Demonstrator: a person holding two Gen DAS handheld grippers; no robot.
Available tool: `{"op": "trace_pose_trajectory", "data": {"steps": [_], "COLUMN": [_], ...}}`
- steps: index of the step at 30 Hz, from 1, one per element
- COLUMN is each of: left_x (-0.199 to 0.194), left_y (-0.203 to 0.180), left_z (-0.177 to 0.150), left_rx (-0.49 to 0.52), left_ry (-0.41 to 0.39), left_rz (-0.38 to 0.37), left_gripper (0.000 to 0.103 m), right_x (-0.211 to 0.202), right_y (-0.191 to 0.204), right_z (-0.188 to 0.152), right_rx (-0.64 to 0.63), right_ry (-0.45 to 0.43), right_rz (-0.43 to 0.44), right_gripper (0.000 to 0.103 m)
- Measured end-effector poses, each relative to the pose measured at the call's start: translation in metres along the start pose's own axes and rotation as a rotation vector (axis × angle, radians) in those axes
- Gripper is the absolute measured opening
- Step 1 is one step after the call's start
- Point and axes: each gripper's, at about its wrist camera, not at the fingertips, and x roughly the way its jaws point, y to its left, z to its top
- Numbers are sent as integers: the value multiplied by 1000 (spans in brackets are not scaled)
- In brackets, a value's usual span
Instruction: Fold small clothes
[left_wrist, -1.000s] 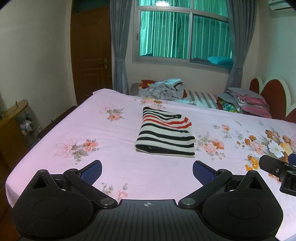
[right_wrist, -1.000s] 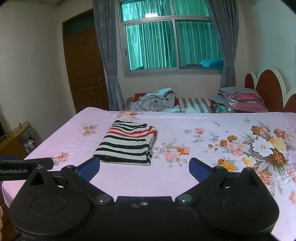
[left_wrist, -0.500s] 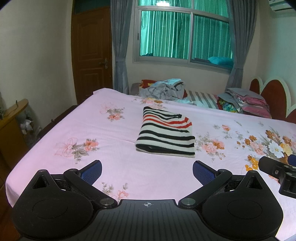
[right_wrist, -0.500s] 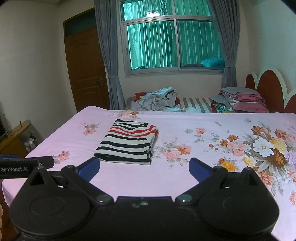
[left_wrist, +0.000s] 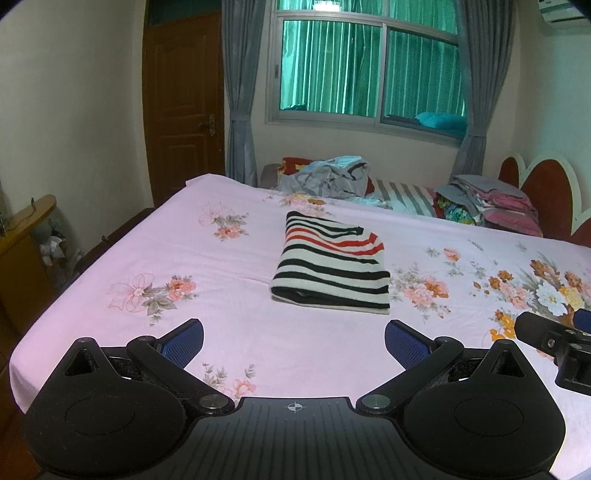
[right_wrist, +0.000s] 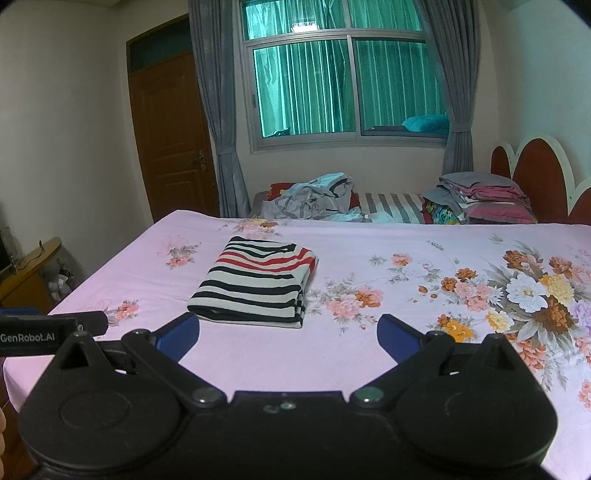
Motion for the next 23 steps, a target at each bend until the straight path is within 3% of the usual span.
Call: {"op": "trace_pose_trajectory", "data": {"steps": [14, 20, 23], "left_x": [18, 37, 56], "left_y": [2, 4, 5], "left_z": [4, 6, 11], "left_rx": [-3, 2, 12], "left_ry": [26, 19, 19], "left_rz": [-7, -43, -12], "left_gripper": [103, 103, 103], "right_x": [9, 24, 36], "right_y": [0, -1, -4], "right_z": [-2, 1, -2], "right_rx": [-2, 2, 6], "right_ry": [19, 39, 62], "right_rz": [5, 1, -12], "right_gripper": [103, 103, 103]}}
